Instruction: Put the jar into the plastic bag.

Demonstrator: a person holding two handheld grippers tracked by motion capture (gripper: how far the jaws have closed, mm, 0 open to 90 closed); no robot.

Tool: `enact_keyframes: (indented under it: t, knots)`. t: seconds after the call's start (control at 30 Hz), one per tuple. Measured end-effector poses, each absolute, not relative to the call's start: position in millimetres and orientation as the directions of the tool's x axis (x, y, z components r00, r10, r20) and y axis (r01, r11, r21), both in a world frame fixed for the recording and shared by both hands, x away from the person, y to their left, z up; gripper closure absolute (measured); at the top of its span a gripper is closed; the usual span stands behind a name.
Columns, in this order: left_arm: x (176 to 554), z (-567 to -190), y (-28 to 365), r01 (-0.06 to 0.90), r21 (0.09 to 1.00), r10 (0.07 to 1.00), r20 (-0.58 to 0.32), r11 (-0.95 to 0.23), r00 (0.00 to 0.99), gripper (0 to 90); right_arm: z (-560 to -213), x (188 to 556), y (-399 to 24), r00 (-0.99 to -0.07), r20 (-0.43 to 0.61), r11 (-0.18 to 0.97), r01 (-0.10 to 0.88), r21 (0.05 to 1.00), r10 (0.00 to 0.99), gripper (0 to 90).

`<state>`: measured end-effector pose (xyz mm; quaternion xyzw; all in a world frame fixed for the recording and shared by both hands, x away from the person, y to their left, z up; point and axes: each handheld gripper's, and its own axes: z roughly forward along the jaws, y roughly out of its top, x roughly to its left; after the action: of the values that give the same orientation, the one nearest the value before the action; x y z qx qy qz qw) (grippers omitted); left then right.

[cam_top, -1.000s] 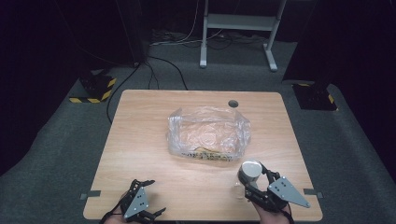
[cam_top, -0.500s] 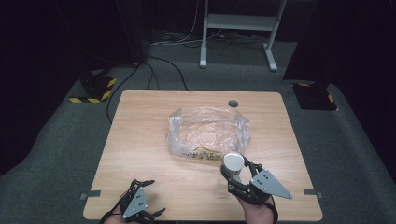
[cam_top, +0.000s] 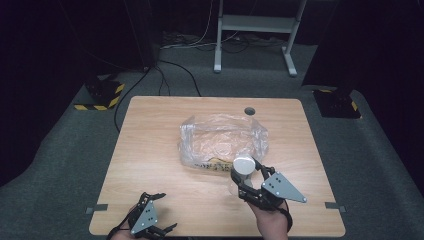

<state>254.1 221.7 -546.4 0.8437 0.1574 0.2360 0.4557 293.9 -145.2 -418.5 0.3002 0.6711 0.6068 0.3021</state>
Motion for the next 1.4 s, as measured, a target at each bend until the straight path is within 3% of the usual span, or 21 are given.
enact_keyframes:
  t: [1.4]
  knots:
    - [253,-547,221,0.038,0.84,0.468,0.264,-0.541,0.843,1.9,-394,350,-131,-0.597,-0.039,0.055,0.008,0.998,0.801,32.8]
